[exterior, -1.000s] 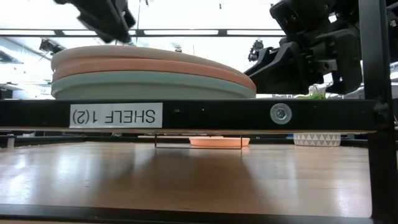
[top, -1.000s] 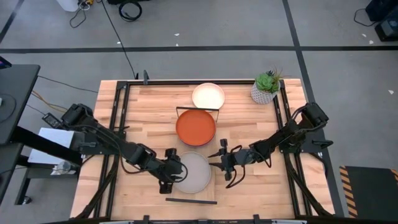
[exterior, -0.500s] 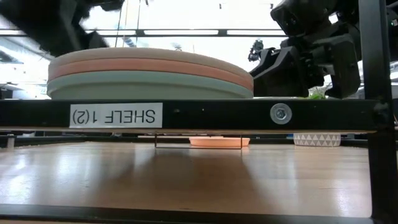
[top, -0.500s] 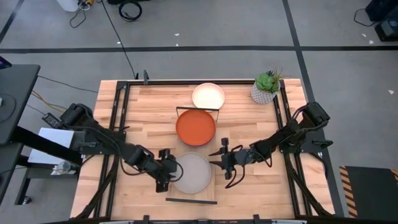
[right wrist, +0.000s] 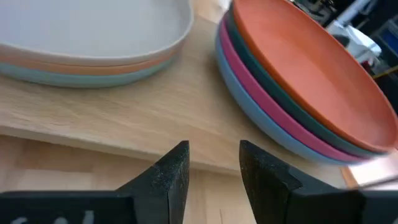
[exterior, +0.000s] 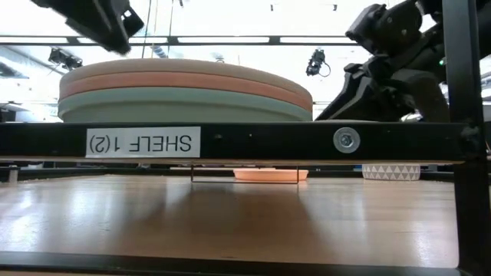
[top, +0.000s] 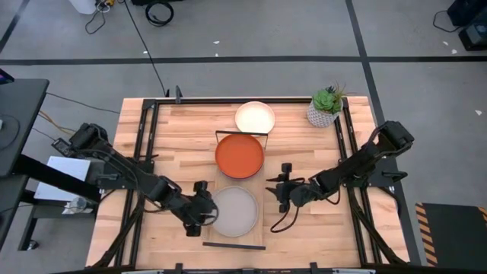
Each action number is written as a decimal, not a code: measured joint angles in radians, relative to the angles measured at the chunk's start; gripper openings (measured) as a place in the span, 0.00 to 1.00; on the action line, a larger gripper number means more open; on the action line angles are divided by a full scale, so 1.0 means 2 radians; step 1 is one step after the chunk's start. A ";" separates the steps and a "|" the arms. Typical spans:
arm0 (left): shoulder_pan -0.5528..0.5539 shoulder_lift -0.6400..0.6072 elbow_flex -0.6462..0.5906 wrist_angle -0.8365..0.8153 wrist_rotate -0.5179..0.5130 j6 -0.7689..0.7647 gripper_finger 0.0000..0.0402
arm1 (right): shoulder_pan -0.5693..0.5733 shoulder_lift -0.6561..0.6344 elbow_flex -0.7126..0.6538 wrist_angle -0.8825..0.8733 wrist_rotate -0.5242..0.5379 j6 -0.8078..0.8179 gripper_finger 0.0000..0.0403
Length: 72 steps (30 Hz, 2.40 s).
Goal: Place and stack plates onto a shelf
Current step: Stack the light pink plate on top of the gray plate on the shelf
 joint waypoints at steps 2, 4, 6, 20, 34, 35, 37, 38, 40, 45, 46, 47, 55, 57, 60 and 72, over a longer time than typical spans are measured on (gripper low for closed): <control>0.000 -0.027 -0.019 0.018 -0.014 0.001 0.30 | 0.005 -0.010 -0.005 -0.009 0.014 0.010 0.36; 0.000 -0.056 -0.043 0.023 -0.024 0.010 0.28 | 0.007 -0.017 -0.015 -0.009 0.034 0.018 0.36; 0.001 -0.082 -0.064 0.039 -0.033 0.020 0.27 | 0.004 -0.028 -0.029 -0.008 0.061 0.030 0.36; 0.019 -0.223 -0.203 0.089 -0.053 0.066 0.24 | -0.215 -0.121 -0.051 -0.115 -0.090 -0.020 0.29; 0.012 -0.293 -0.209 0.074 -0.051 0.102 0.24 | -0.424 -0.124 0.045 -0.206 -0.265 -0.102 0.37; 0.012 -0.296 -0.209 0.071 -0.053 0.107 0.24 | -0.435 -0.119 0.060 -0.226 -0.270 -0.109 0.37; 0.013 -0.303 -0.209 0.065 -0.059 0.115 0.24 | -0.455 -0.100 0.090 -0.252 -0.283 -0.126 0.37; 0.013 -0.306 -0.209 0.060 -0.061 0.116 0.24 | -0.466 -0.090 0.102 -0.258 -0.295 -0.133 0.37; 0.013 -0.307 -0.208 0.061 -0.063 0.116 0.24 | -0.488 -0.071 0.124 -0.271 -0.333 -0.145 0.36; 0.012 -0.308 -0.208 0.053 -0.060 0.089 0.24 | -0.539 -0.012 0.174 -0.262 -0.398 -0.139 0.36; 0.012 -0.308 -0.209 0.052 -0.060 0.080 0.24 | -0.547 -0.001 0.180 -0.262 -0.399 -0.139 0.36; 0.012 -0.308 -0.209 0.053 -0.060 0.073 0.24 | -0.554 0.011 0.186 -0.265 -0.400 -0.139 0.36; 0.011 -0.308 -0.209 0.047 -0.058 0.038 0.24 | -0.567 0.111 0.228 -0.249 -0.439 -0.128 0.36; 0.010 -0.308 -0.209 0.046 -0.056 0.036 0.24 | -0.566 0.131 0.235 -0.260 -0.434 -0.121 0.36; 0.009 -0.308 -0.209 0.046 -0.055 0.025 0.24 | -0.565 0.147 0.250 -0.315 -0.419 -0.103 0.36; 0.009 -0.308 -0.209 0.046 -0.054 0.012 0.24 | -0.525 0.067 0.256 -0.593 -0.397 0.042 0.35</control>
